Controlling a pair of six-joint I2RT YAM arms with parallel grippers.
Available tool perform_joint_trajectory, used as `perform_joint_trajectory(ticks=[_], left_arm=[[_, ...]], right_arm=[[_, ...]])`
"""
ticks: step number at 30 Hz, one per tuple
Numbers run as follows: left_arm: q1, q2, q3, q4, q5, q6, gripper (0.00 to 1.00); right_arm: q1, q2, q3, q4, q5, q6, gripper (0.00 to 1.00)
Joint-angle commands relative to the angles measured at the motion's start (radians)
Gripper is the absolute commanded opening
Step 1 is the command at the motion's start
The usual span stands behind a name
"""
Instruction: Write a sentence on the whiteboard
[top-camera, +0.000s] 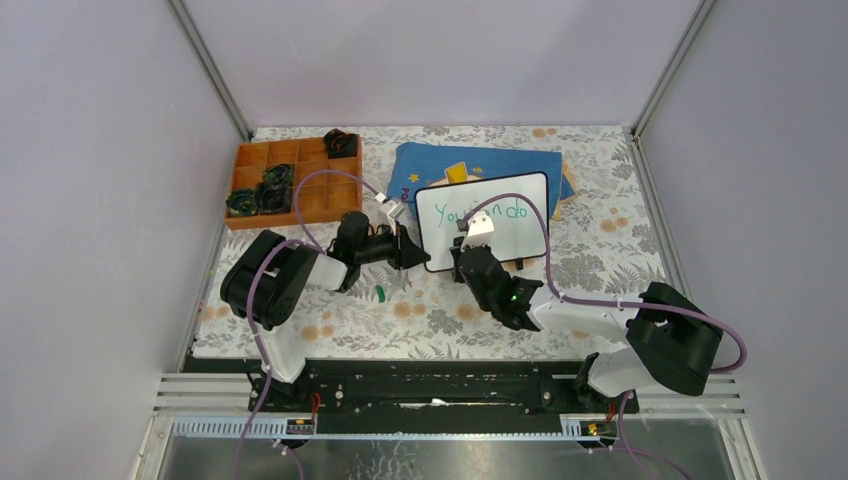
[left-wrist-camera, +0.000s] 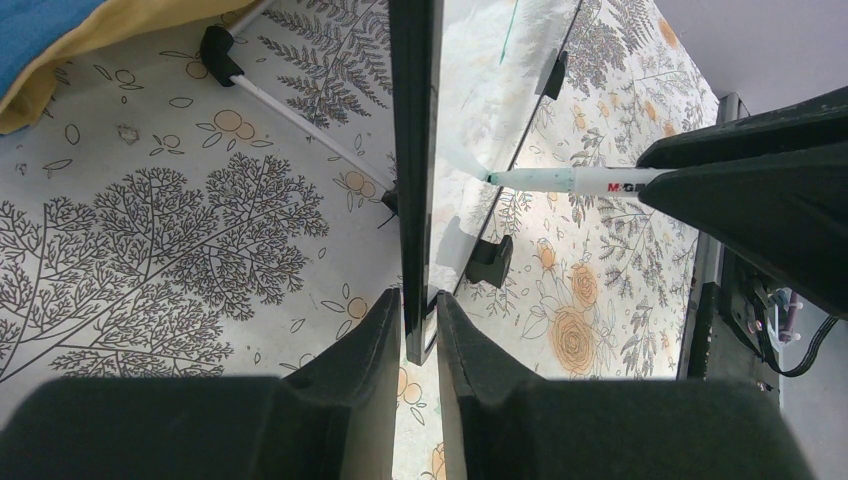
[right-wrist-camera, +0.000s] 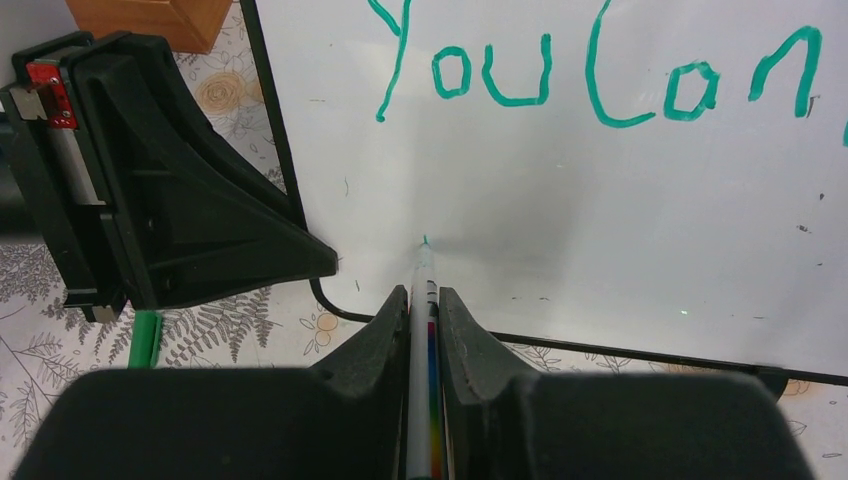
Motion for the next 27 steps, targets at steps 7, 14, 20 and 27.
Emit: perform_joint_trajectory(ticks=[7, 14, 20, 27], left_arm=[[0.005, -0.012, 0.014, -0.037, -0.054, 0.043, 0.24], [0.005, -0.011, 0.014, -0.038, -0.054, 0.043, 0.24], [0.005, -0.013, 0.014, -0.038, -0.055, 0.043, 0.24], [0.005, -0.014, 0.014, -0.038, -0.055, 0.043, 0.24]], right_arm=[[0.009, -0.003, -0.013, -0.011, -0.012, 0.034, 0.0], [0.009, -0.009, -0.017, -0.036, -0.002, 0.04, 0.0], [0.007, -0.019, -0.023, -0.059, 0.04, 0.042, 0.0], [0.004, -0.056, -0.028, -0.077, 0.101, 0.024, 0.0]])
